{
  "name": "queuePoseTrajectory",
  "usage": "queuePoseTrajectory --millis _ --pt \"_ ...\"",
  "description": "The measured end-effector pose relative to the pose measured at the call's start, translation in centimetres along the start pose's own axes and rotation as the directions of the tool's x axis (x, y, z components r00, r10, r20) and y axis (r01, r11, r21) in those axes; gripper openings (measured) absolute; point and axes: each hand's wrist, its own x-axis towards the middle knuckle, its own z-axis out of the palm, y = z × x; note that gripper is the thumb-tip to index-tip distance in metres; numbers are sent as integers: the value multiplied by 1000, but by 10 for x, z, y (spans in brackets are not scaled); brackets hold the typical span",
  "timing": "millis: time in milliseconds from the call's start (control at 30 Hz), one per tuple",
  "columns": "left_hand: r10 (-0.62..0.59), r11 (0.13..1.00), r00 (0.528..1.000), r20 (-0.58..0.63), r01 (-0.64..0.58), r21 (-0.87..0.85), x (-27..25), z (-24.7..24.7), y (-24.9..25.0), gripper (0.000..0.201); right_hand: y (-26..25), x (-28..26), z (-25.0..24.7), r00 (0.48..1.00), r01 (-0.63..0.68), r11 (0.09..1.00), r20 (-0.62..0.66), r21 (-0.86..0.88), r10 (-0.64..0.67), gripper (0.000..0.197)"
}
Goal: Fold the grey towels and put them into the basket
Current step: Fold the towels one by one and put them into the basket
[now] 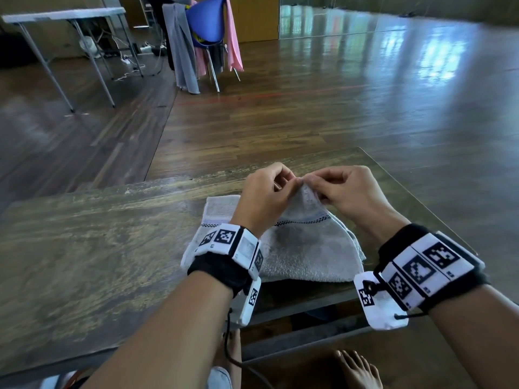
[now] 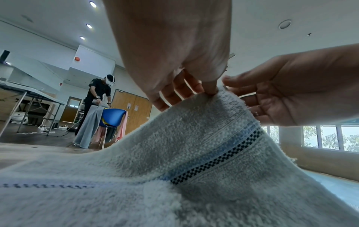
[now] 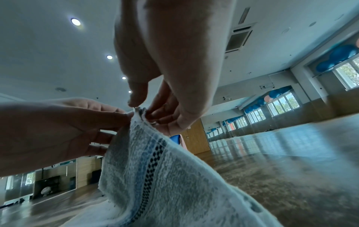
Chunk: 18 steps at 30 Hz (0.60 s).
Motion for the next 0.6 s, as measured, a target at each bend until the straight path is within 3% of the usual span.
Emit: queuePoseTrajectory --millis 233,367,433,600 --pt "-6 1000 988 152 1 30 1 -7 -5 23 1 -3 3 993 119 982 10 -144 -119 8" --pt "-8 1000 967 255 11 -13 -3 -15 -6 24 -2 -4 2 984 170 962 83 -215 -156 13" --pt "-29 999 954 299 16 46 -3 -19 -7 20 -3 -5 0 979 194 948 110 -251 -171 15" --pt "-48 984 965 256 2 177 -3 -35 -21 28 -5 -1 -16 968 245 931 9 -272 -252 19"
